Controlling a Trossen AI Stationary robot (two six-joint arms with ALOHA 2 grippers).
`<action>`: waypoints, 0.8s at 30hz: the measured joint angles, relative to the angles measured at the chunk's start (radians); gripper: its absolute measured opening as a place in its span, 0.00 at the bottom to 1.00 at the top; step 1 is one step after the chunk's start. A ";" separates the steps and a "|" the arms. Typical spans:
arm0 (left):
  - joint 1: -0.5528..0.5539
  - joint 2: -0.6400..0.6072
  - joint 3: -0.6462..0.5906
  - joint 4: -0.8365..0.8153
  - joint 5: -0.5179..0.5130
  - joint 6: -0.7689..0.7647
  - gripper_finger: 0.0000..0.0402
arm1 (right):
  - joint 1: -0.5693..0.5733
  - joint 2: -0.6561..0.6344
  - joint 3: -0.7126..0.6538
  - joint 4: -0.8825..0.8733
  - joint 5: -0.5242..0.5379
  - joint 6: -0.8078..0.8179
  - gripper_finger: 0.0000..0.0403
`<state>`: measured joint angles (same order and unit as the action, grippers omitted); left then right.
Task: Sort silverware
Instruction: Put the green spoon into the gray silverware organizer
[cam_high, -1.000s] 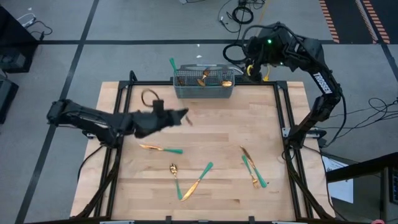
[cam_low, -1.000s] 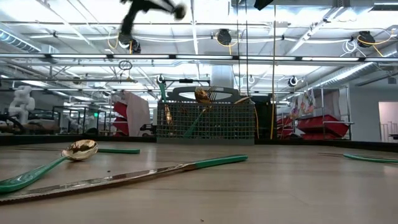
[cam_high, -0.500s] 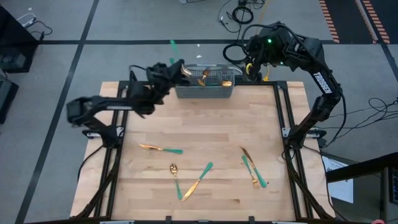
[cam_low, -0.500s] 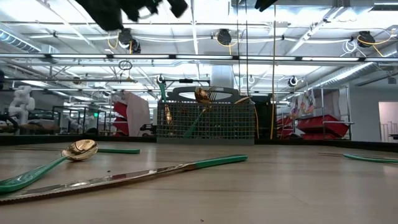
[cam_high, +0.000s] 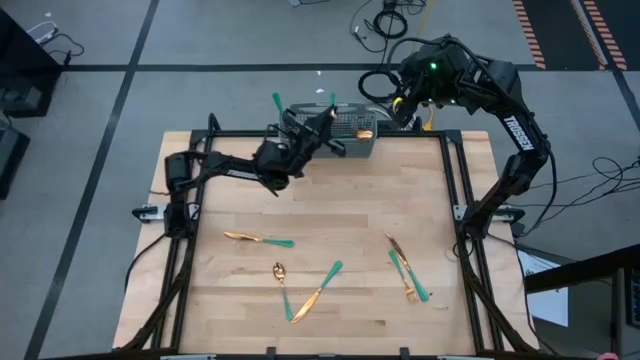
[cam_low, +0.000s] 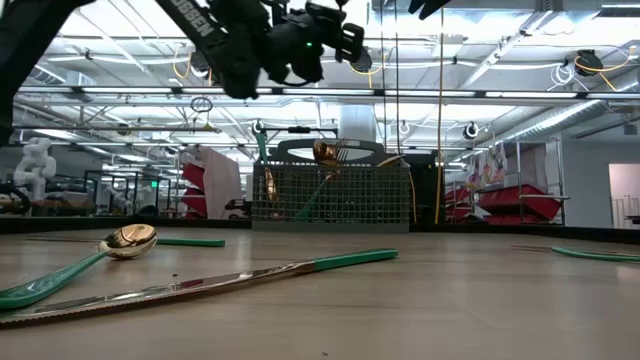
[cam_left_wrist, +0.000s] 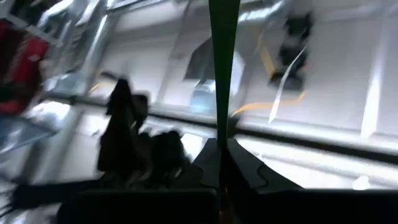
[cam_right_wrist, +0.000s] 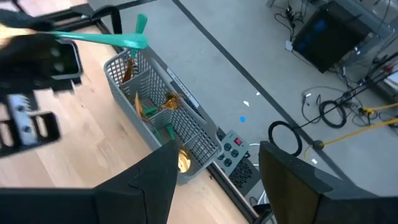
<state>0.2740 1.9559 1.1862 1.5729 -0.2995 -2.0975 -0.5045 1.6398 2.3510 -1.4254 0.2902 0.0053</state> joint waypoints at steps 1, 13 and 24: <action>-0.003 0.020 0.019 0.001 -0.050 -0.029 0.02 | 0.000 0.000 0.000 0.000 0.000 0.014 0.52; -0.022 0.178 0.166 -0.015 -0.340 -0.199 0.03 | 0.002 0.000 0.000 -0.002 0.006 0.111 0.52; -0.083 0.185 0.215 -0.143 -0.434 -0.218 0.03 | 0.002 0.000 0.000 -0.011 0.026 0.113 0.52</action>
<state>0.1914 2.1407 1.4010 1.4301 -0.7335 -2.3155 -0.5026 1.6398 2.3509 -1.4368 0.3164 0.1185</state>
